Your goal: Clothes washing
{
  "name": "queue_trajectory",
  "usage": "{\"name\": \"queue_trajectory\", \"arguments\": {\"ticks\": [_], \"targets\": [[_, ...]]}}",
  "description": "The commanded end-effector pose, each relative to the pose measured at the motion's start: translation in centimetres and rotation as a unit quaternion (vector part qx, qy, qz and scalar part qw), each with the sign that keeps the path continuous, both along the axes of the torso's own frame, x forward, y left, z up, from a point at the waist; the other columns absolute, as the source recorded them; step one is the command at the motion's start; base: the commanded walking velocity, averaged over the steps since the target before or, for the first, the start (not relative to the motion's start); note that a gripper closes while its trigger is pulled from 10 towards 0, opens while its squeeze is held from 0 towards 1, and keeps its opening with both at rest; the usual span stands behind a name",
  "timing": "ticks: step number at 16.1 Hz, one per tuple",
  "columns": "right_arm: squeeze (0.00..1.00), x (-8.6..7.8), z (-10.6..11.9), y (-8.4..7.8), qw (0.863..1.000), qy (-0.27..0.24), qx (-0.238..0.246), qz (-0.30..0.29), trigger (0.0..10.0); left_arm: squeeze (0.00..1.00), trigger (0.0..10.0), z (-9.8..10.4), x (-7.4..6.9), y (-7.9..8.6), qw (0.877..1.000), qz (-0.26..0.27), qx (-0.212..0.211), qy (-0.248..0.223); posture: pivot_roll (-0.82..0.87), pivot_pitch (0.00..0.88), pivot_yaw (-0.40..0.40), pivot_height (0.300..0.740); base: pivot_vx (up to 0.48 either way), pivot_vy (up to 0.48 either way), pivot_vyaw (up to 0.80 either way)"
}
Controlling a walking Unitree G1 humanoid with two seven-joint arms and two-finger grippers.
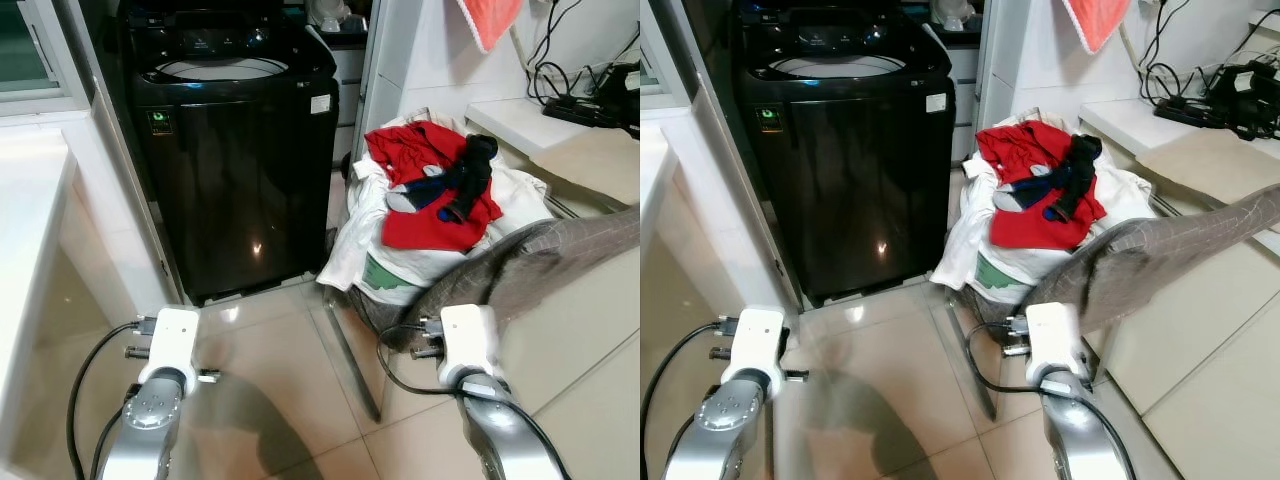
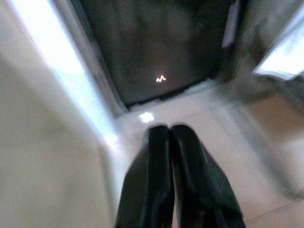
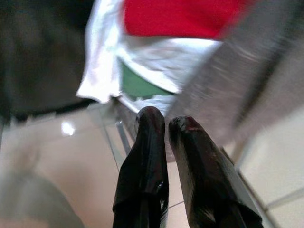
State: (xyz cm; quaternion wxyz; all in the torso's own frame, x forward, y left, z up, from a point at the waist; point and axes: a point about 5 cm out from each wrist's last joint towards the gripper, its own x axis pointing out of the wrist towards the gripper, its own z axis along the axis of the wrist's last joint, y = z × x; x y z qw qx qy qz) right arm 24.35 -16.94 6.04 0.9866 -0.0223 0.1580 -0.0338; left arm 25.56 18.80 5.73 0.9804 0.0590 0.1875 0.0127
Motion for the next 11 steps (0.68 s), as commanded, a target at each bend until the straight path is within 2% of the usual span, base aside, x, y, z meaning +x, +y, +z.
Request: {"name": "queue_trajectory", "arguments": {"ticks": [1, 2, 3, 4, 5, 6, 7, 8, 9, 10, 11], "targets": [[0.0, 0.2, 1.2, -1.2, 0.999, -0.021, 0.005, -0.041, 10.0, 0.0, 10.0, 1.5, 0.8, -1.2, 0.999, -0.028, -0.004, -0.026, -0.06, 0.0, -0.004, 0.74, 0.0, 0.0, 0.0], [0.0, 0.3, 1.5, -1.2, 0.998, -0.028, 0.008, -0.048, 10.0, 0.0, 10.0, 1.8, 0.9, -1.2, 0.999, -0.029, 0.004, -0.033, -0.06, 0.0, -0.004, 0.74, 0.0, 0.0, 0.0], [0.0, 0.4, 1.6, -1.2, 0.998, -0.031, 0.011, -0.051, 10.0, 0.1, 10.0, 1.9, 1.0, -1.2, 0.999, -0.032, 0.001, -0.036, -0.06, 0.0, -0.005, 0.74, 0.0, 0.0, 0.0], [0.0, 0.4, 1.6, -1.2, 0.998, -0.031, 0.011, -0.051, 10.0, 0.1, 10.0, 1.9, 1.0, -1.2, 0.999, -0.032, 0.001, -0.036, -0.06, 0.0, -0.005, 0.74, 0.0, 0.0, 0.0], [1.0, 0.5, 2.0, -1.0, 0.997, -0.039, 0.04, -0.054, 10.0, 1.0, 10.0, 2.5, 1.1, -1.4, 0.998, -0.037, -0.029, -0.04, -0.06, 0.0, -0.005, 0.74, 0.0, 0.0, 0.0], [1.0, 1.0, 3.5, -0.9, 0.995, -0.07, 0.051, -0.048, 10.0, 1.0, 10.0, 3.9, 1.6, -1.8, 0.996, -0.061, -0.028, -0.058, -0.05, 0.0, -0.006, 0.74, 0.0, 0.0, 0.0], [1.0, 1.3, 4.2, -0.8, 0.995, -0.08, 0.048, -0.045, 10.0, 1.0, 10.0, 4.4, 1.8, -2.0, 0.995, -0.072, -0.02, -0.062, -0.05, 0.0, -0.006, 0.74, 0.0, 0.0, 0.0], [1.0, 1.9, 6.4, -0.7, 0.992, -0.119, 0.035, -0.039, 10.0, 1.0, 10.0, 5.8, 2.2, -2.5, 0.992, -0.095, -0.004, -0.08, -0.05, 0.0, -0.005, 0.74, 0.0, 0.0, 0.0], [1.0, 2.2, 7.1, -0.6, 0.991, -0.127, 0.029, -0.036, 10.0, 1.0, 10.0, 6.3, 2.3, -2.6, 0.991, -0.102, 0.002, -0.087, -0.05, 0.0, -0.005, 0.74, 0.0, 0.0, 0.0], [1.0, 2.7, 8.1, -0.6, 0.99, -0.138, -0.004, -0.035, 10.0, 1.0, 10.0, 7.3, 2.6, -2.7, 0.989, -0.103, -0.004, -0.108, -0.05, 0.0, -0.005, 0.74, 0.0, 0.0, 0.0], [0.4, 3.5, 10.3, -0.3, 0.981, -0.182, -0.067, -0.026, 10.0, 0.0, 10.0, 9.1, 3.3, -2.5, 0.987, -0.081, -0.002, -0.139, -0.05, 0.0, -0.007, 0.74, 0.0, 0.0, 0.0]]}}
